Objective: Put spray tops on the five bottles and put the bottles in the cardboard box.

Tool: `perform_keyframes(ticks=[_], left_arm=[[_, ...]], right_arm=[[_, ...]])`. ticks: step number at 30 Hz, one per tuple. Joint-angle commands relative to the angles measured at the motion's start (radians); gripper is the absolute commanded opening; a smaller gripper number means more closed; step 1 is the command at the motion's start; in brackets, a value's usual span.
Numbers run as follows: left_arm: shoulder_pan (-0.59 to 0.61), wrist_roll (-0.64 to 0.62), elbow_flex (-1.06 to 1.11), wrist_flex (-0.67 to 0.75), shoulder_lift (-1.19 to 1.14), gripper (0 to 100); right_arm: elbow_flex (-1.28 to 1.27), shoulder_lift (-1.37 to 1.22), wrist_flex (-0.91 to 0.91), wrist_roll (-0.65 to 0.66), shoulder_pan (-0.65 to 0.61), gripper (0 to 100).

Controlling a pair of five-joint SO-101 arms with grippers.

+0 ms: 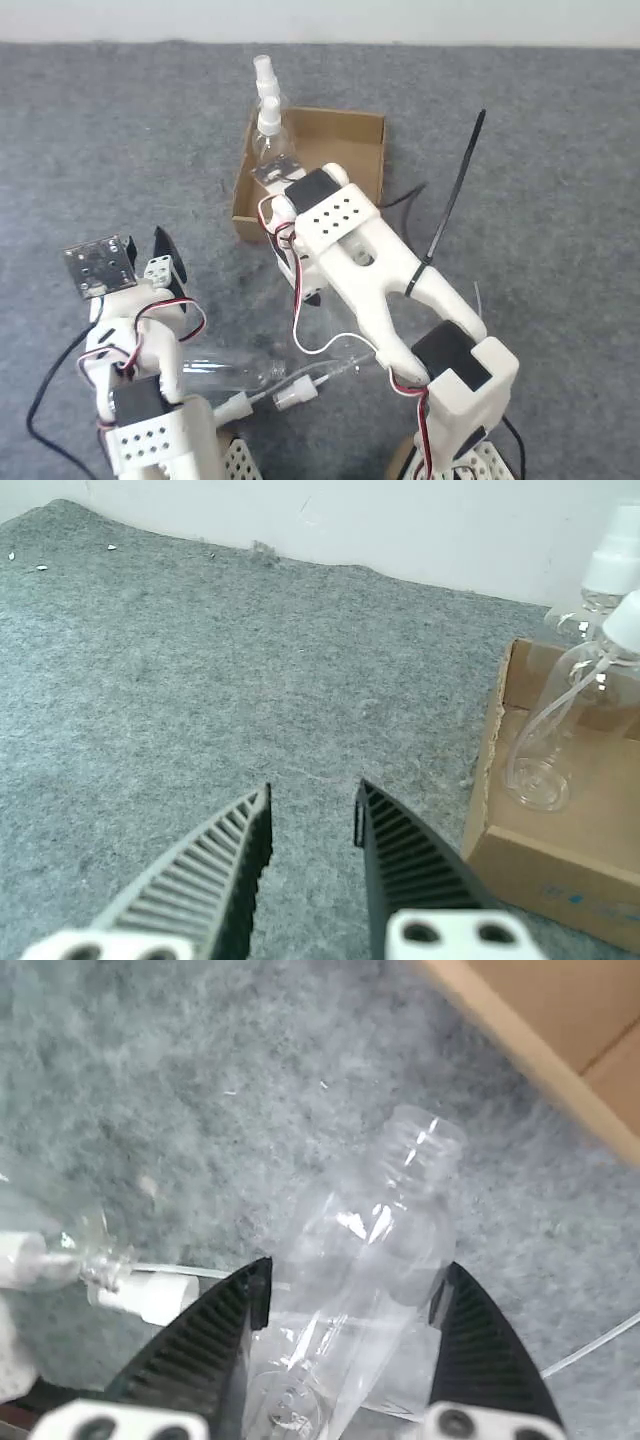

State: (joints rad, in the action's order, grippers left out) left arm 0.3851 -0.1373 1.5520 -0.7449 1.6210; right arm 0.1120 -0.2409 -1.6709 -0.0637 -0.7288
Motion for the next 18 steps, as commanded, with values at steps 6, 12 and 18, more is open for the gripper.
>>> perform_keyframes(ticks=[6,12,18], left_arm=[[0.002,0.008,-0.007,0.034,0.011,13],[0.000,0.009,-0.007,0.034,0.011,13],[-0.002,0.044,-0.007,0.034,0.011,13]], right_arm=[[0.061,0.019,-0.008,0.207,0.008,15.5],[0.055,0.012,0.047,0.391,0.013,15.5],[0.054,0.010,0.073,0.655,0.008,15.8]])
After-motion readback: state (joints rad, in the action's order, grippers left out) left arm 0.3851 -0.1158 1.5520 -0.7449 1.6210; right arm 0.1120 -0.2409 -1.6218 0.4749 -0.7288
